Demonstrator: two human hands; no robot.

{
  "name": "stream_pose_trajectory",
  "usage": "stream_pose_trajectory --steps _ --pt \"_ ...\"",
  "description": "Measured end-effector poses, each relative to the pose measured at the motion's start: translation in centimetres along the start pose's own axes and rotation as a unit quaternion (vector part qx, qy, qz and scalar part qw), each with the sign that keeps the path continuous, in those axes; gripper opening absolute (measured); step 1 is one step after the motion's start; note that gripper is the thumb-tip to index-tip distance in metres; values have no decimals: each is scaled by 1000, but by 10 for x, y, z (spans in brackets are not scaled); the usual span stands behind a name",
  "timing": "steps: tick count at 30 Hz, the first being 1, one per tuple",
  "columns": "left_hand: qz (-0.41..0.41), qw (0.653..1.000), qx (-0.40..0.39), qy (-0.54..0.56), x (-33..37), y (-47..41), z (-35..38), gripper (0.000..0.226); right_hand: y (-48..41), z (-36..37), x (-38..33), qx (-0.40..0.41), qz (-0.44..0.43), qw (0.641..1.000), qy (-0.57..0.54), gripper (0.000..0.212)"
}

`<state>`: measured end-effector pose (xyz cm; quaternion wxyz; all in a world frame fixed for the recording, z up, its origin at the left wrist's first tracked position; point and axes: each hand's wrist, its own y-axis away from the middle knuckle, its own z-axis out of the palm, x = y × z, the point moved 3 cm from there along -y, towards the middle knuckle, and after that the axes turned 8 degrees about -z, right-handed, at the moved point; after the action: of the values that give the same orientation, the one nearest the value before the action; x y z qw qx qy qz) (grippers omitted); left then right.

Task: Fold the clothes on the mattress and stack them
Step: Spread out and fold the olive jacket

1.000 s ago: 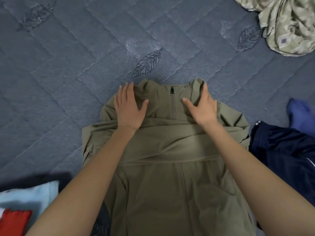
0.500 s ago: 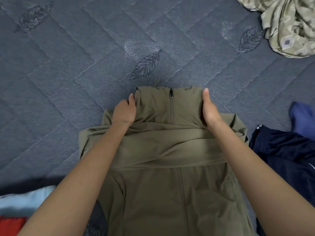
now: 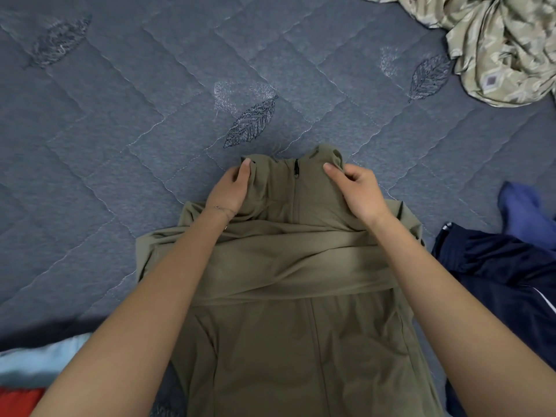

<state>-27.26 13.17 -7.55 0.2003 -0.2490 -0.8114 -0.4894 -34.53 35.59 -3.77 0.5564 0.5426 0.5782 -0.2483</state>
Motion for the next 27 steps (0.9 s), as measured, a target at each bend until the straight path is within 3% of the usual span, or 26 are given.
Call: stream_pose_trajectory --steps 2,6,9,17,22,27 --pt "19 1000 -21 6 3 0 0 49 -1 0 -5 3 -14 1000 11 49" --pt "62 998 -10 -7 6 4 -2 29 0 -2 -10 10 -36 999 -9 27" --pt "92 995 42 -26 5 9 -10 26 5 -5 -11 31 -50 998 -31 40" --pt "177 950 225 -128 23 30 -50 20 10 -13 -23 59 -24 997 -45 43" --pt "173 966 122 148 50 45 -69 20 14 -14 -47 74 -20 990 -115 9" --pt "75 911 20 404 68 63 -62 22 10 -8 -62 100 53 952 -284 28"
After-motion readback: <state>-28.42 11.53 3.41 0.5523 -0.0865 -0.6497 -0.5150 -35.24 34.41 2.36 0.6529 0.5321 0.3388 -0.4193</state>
